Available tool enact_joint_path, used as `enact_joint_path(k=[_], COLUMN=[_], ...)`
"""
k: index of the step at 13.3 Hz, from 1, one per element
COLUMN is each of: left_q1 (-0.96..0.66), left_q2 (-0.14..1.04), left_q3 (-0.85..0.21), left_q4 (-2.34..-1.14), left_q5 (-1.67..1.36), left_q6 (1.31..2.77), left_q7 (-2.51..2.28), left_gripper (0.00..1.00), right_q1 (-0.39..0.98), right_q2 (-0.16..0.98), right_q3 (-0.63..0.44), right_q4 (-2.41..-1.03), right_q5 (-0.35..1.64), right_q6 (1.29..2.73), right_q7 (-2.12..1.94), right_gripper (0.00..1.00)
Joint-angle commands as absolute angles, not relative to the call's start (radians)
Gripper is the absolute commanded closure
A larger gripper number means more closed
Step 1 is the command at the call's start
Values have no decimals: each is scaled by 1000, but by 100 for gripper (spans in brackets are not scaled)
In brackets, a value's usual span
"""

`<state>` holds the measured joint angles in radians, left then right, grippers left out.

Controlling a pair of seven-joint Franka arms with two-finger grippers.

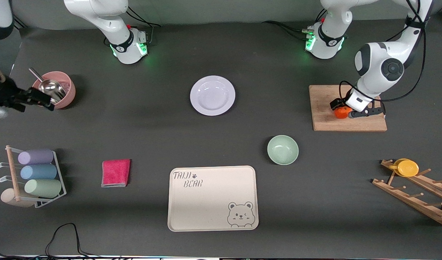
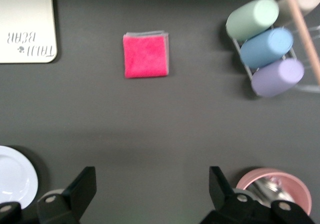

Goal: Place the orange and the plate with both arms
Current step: 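Grasp the orange with the left gripper while the right gripper reaches out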

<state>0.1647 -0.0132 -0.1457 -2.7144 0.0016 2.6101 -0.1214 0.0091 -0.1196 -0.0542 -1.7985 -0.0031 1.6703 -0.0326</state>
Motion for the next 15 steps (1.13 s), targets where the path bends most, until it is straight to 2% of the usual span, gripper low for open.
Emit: enact_joint_path(k=[1,4,7,12,14,15], left_q1=[146,149,149,155,155,155], left_q2=[3,18,23,29,31,28], left_q3=[-141,-140,-140,-138,-140,-140], left_q4=[-2726,-2723,-2718,-2704,-2700,-2700], left_q5=[8,47,66,87,87,87], left_q6=[2648,2651,2660,2660,2658,2658], left_q7=[-140,-130,-130,-130,-130,-130], left_gripper=[0,1,9,15,35,53], right_q1=[64,89,94,130,173,187], right_q2=[-293,-377,-466,-485,-479,-471], right_q3=[-51,-48,-48,-31,-29,-29], right_q4=[-1985,-2060,-2150,-2190,-2197,-2198], right_q5=[-26,-20,11,86,87,104], right_q6=[1715,1720,1721,1713,1721,1724], right_q7=[38,58,61,118,164,170], right_gripper=[0,0,0,0,0,0])
